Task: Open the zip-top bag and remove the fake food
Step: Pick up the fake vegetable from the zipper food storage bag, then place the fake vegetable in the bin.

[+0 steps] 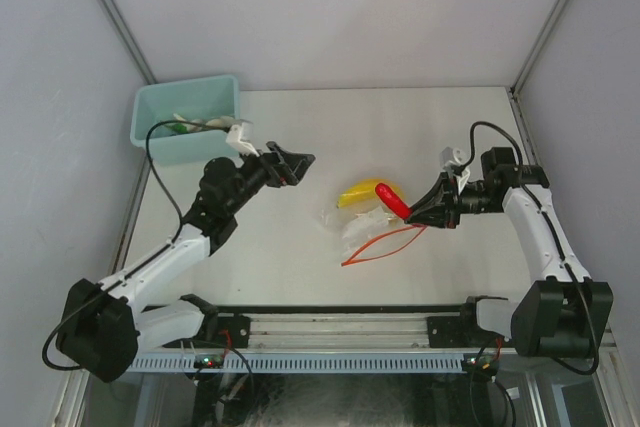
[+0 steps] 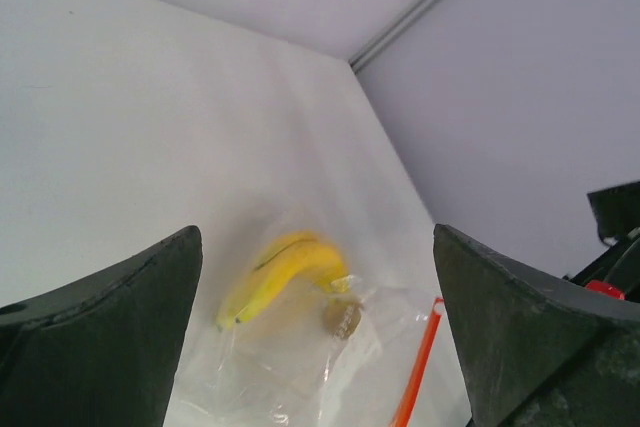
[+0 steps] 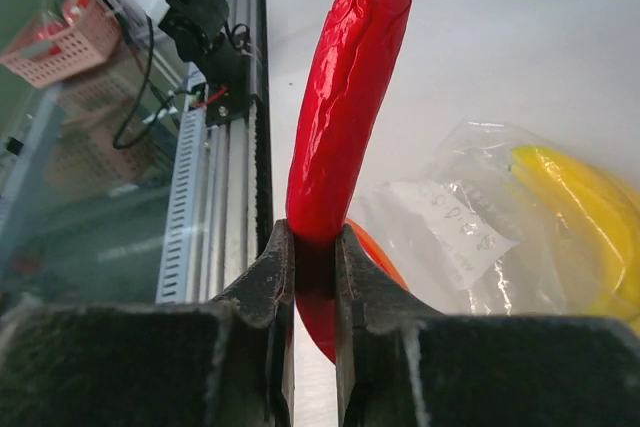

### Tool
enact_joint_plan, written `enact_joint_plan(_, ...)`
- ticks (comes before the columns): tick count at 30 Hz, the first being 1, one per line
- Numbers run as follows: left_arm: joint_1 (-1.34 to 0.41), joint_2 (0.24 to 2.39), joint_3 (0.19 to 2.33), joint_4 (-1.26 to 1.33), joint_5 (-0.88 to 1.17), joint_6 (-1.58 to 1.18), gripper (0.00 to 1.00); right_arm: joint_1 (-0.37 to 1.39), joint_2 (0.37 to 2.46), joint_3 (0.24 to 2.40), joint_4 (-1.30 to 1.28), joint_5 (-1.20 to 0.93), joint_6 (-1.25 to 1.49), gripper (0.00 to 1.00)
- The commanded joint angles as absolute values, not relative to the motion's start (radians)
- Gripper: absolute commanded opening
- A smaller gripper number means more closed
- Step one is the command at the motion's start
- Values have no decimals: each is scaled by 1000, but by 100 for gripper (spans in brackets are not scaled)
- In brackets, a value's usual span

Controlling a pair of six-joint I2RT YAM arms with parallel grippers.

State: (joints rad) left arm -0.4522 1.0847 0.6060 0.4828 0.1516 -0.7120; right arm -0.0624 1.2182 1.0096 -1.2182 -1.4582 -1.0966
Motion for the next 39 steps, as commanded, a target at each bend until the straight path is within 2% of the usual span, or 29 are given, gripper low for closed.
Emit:
enact_joint_plan(1,-425,1064,561,657,131,-901,100,-73,1213,1049,-1026,-1520,-748,0)
enact_joint_plan(6,-454,1038,566,657,60,-965,99,-74,1232,1049,-812,-1448,-389,0)
enact_joint_plan(12,-607,1093,587,657,-106,-1061,97,-74,1255,1049,-717,-1422,-257,0)
enact_joint_plan(22,-818,1319,787,631,-205,-1198,92,-69,1291,1050,-640,-1324,-164,0)
enact_joint_plan(35,-909,1532,1007,532,-142,-1301,89,26,1283,1049,-567,-1189,-166,0)
enact_joint_plan(39,-914,1561,1040,516,-117,-1307,84,62,1287,1055,-542,-1154,-167,0)
